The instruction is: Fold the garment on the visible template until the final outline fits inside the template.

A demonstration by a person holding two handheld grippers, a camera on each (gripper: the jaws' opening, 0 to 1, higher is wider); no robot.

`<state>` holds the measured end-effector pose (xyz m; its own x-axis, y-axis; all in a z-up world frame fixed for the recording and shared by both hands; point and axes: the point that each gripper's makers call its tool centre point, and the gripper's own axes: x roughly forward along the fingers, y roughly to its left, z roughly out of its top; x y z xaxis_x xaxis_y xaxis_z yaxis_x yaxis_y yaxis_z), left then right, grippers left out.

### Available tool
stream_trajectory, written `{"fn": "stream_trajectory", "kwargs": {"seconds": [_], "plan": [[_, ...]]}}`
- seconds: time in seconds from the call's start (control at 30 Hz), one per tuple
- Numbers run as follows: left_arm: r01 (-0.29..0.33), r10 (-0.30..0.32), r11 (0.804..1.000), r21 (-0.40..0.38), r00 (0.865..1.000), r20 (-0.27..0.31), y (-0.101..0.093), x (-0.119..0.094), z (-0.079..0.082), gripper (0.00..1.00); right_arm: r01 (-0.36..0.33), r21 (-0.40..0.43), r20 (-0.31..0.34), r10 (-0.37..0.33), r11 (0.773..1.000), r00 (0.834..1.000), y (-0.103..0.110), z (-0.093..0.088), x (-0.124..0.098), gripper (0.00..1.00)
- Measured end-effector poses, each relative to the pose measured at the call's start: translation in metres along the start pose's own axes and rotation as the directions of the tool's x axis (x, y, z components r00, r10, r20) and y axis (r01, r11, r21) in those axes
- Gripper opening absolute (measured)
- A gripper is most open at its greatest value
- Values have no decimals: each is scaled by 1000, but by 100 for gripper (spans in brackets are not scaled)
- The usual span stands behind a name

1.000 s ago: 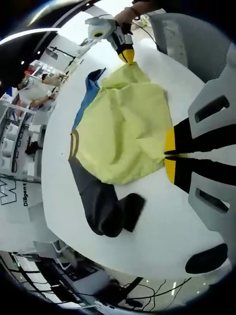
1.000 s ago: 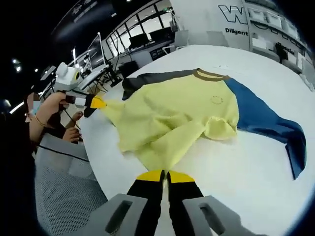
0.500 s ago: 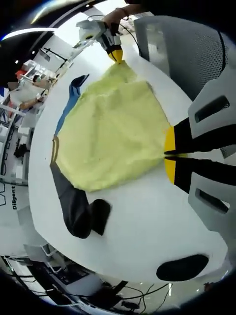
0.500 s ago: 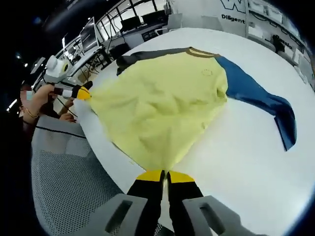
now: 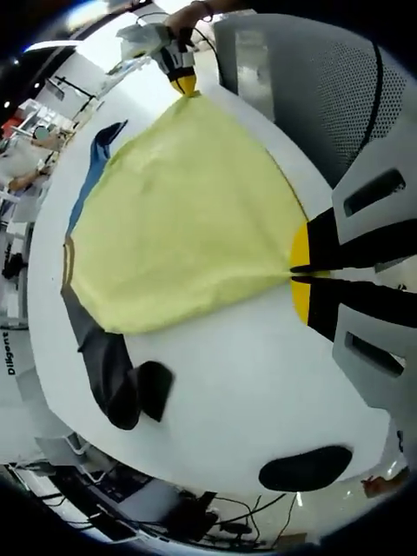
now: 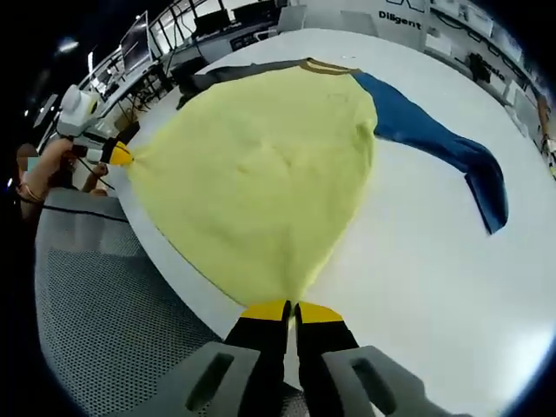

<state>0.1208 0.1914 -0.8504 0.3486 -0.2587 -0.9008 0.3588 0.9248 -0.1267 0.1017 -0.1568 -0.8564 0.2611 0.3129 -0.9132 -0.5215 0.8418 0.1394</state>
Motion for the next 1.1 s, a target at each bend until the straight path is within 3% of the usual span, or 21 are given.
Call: {"fn": "stream_trajectory", "kwargs": {"seconds": [0.3, 0.43, 0.83, 0.9, 1.03, 1.1], "plan": [[2, -3, 1000, -23, 998, -55, -3, 2, -16, 1, 32, -13, -21, -33, 999, 999, -5, -8, 1, 0], [-32, 32, 1000, 2, 996, -80, 2, 0, -21, 0, 24, -22, -31, -24, 999, 999, -1, -11, 2, 0], [-36, 36, 999, -1, 996, -76, -3, 3, -27, 0, 36, -43, -49, -38, 998, 998, -1, -17, 5, 0], [-42, 40, 999, -29, 997, -68, -2, 4, -26, 1, 40, -45, -49, -42, 998, 998, -1, -17, 6, 0], [-54, 52, 998, -33, 997, -55, -2, 4, -26, 2, 54, -78, -34, -57, 995, 998, 0, -15, 5, 0], [-54, 53, 998, -30, 997, -55, -2, 5, -26, 3, 55, -57, -21, -56, 997, 998, 0, -13, 6, 0]]}}
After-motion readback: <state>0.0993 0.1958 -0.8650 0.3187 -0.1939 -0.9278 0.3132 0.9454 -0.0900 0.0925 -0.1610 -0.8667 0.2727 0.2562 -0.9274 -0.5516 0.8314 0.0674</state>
